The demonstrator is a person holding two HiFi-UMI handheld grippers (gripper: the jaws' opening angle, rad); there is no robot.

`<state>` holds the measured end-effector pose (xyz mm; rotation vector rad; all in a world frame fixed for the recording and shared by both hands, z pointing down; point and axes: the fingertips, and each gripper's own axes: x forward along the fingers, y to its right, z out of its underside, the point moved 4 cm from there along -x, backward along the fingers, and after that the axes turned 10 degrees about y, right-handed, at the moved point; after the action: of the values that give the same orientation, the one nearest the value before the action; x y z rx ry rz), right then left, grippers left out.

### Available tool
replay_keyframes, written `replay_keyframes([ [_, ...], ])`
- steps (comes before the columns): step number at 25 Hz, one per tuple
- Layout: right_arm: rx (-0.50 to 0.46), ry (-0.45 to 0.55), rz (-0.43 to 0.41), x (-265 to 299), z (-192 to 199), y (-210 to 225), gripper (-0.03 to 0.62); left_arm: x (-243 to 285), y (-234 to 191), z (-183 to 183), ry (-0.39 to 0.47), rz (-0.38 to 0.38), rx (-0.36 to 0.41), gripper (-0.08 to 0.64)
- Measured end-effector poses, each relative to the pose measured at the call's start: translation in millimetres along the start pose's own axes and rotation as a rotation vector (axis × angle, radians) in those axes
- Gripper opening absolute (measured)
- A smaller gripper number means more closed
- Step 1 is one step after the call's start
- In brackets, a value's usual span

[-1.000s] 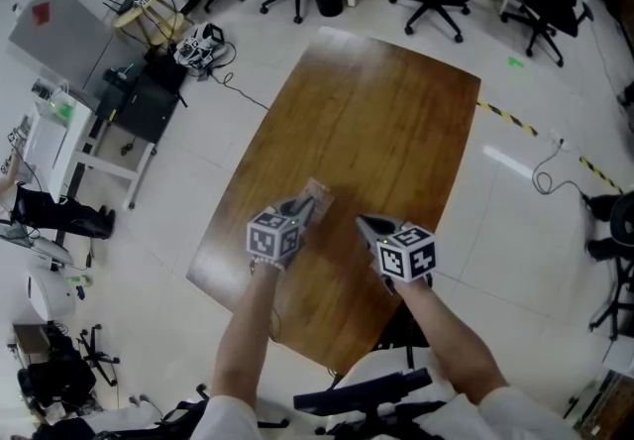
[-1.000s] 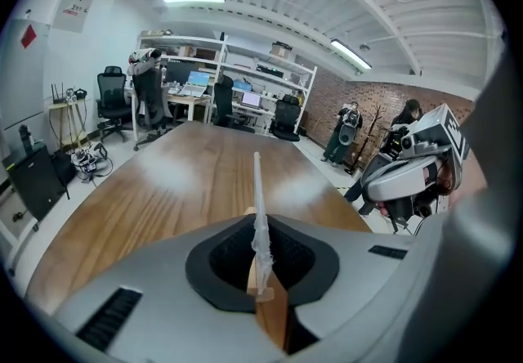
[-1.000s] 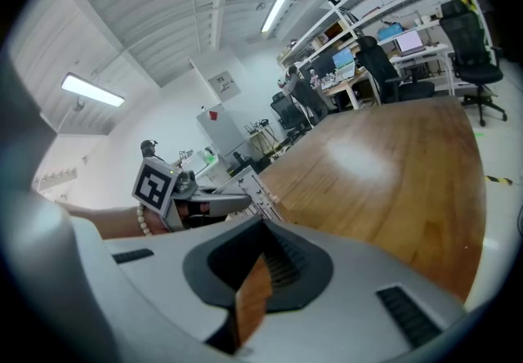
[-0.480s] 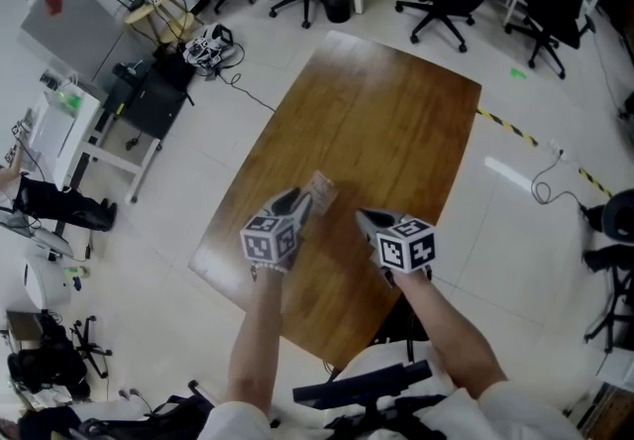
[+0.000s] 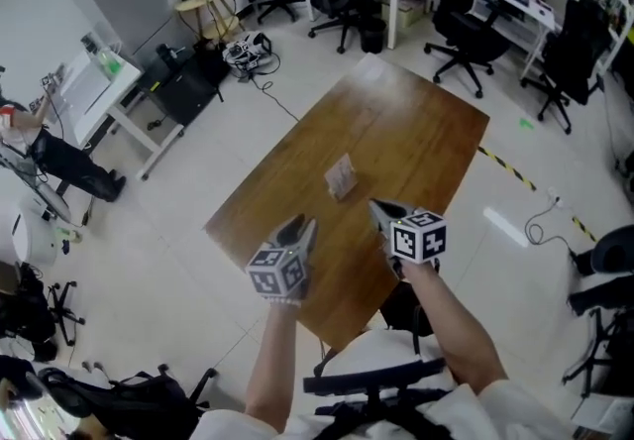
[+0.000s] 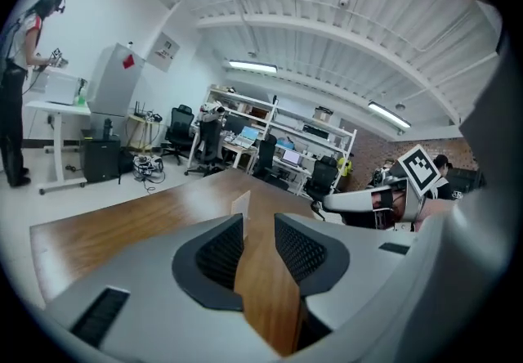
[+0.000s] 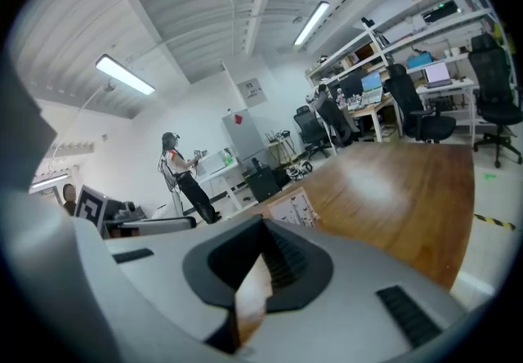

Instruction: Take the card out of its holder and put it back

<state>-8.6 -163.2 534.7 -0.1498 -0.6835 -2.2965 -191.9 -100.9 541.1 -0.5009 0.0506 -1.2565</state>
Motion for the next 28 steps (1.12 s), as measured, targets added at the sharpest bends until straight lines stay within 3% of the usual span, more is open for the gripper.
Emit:
replay_keyframes([
  [6, 0.005, -0.021, -0.05, -23.7, 23.9, -24.1, 0.0, -55.8, 19.4, 40.7, 0.008, -0.048, -0.067, 0.109],
  [8, 0.008, -0.029, -0.07, -29.2, 28.6, -27.3, 0.0, -66.6, 30.4, 49.3, 0.018, -0.048, -0.087, 0.022],
  [13, -0.019, -0.063, -0.1, -57.6, 39.1, -34.2, 0.0, -83.9, 64.8, 60.1, 0.041, -0.065, -0.129, 0.005],
  [28, 0.006, -0.035, -0.163, -136.8, 54.9, -5.6, 0.0, -78.3, 132.5, 66.9, 0.068, -0.164, -0.058, 0.005],
])
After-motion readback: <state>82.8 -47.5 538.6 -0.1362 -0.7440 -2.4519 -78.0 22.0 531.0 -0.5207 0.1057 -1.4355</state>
